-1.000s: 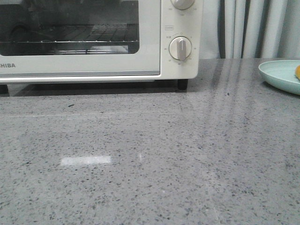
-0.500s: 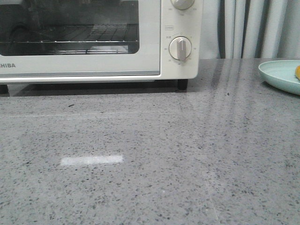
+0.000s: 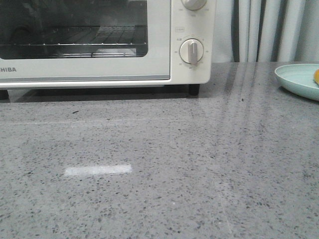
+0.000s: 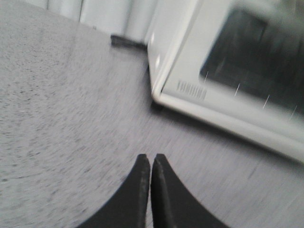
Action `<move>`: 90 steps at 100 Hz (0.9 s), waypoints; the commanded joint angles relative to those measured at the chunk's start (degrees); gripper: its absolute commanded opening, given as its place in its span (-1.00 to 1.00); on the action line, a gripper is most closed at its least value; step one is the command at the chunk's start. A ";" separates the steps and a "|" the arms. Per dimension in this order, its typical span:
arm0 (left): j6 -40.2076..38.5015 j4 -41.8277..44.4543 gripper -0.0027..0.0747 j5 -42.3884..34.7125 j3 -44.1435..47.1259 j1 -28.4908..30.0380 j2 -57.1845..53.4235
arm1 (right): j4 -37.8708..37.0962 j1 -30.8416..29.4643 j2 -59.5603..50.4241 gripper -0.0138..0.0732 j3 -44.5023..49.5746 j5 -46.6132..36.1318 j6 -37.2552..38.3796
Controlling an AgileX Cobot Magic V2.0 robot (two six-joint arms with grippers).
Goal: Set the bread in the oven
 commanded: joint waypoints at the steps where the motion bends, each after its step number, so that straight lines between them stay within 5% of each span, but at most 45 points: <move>1: -0.83 -16.36 -0.99 -9.51 1.25 0.08 0.60 | 5.04 0.11 -1.19 -0.82 0.64 -6.29 -0.36; 24: -0.83 -39.62 -0.99 -15.10 0.37 0.08 0.60 | 15.56 0.11 -1.09 -0.82 -1.20 -1.90 -0.36; 36: 3.31 -27.22 -0.99 -6.25 -5.84 -0.53 0.95 | 13.29 0.11 -0.31 -0.82 -7.46 7.78 -0.66; 49: 11.37 -13.35 -0.99 5.32 -18.00 -1.76 6.02 | 1.88 0.11 4.42 -0.82 -15.63 18.47 -0.80; 65: 21.93 -13.26 -0.99 6.86 -30.42 -3.66 19.66 | -8.70 0.11 12.44 -0.82 -23.09 19.69 -0.79; 90: 29.81 -12.83 -0.99 5.79 -43.50 -15.91 37.26 | -9.01 0.11 19.74 -0.82 -26.43 19.53 -0.79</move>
